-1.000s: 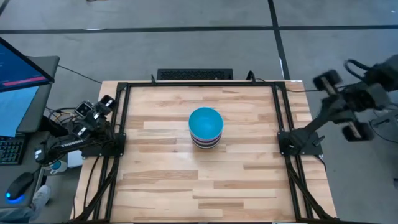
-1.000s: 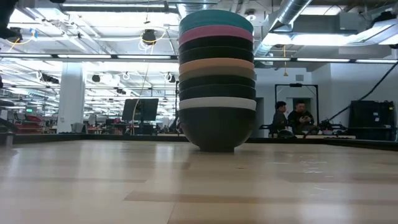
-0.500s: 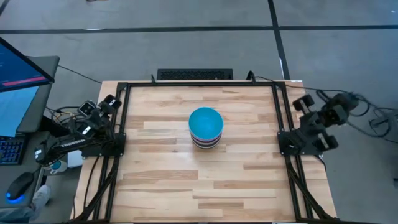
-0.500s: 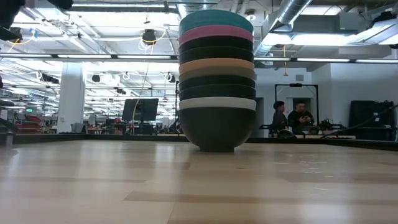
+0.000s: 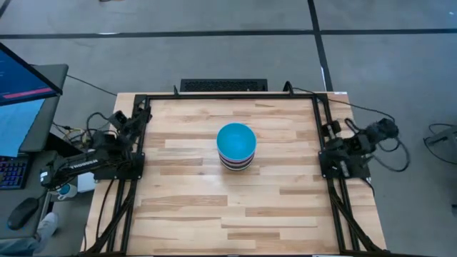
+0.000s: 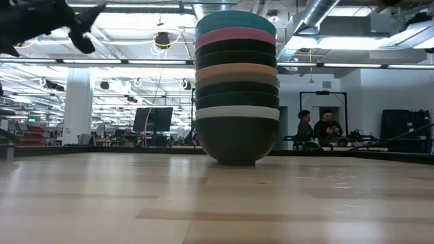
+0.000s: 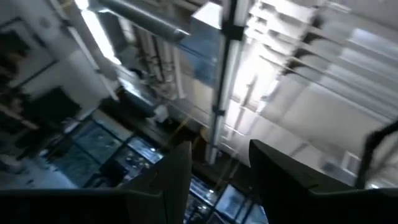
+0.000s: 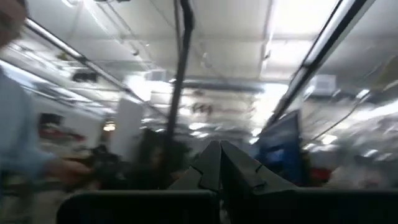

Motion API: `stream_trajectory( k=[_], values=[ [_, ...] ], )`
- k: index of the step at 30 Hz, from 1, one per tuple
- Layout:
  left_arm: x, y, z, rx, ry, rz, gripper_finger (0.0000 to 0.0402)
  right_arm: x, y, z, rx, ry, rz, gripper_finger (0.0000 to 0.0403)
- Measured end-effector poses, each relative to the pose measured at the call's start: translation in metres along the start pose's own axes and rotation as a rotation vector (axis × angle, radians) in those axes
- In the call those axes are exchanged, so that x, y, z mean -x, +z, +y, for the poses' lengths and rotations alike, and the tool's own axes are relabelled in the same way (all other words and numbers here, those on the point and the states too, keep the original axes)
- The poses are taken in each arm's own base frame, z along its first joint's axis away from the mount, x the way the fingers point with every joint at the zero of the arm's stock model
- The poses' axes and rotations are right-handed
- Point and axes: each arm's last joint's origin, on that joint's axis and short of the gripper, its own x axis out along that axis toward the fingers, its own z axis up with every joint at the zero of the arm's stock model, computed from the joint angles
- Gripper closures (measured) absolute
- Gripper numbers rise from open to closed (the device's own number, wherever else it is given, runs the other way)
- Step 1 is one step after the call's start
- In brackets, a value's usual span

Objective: Nest bowls inside each other
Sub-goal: Return to Home Position

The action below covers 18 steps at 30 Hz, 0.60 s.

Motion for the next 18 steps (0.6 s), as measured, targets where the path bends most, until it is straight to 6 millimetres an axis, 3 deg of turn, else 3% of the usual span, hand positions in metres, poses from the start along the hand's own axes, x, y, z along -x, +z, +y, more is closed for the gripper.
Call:
stream_trajectory(
  k=[6,13,18],
  values=[
    [0.000,0.000,0.005,-0.109,0.133,-0.055,0.0249,0.012,-0.049,0.001,0.224,-0.182,0.021,0.0367],
    [0.001,0.000,0.007,-0.412,0.183,-0.041,0.0249,0.013,-0.060,-0.013,0.334,-0.311,0.159,0.0367],
    [0.001,-0.005,0.011,-0.431,0.206,0.023,0.0249,0.018,-0.078,-0.022,0.160,-0.424,0.322,0.0367]
  ],
)
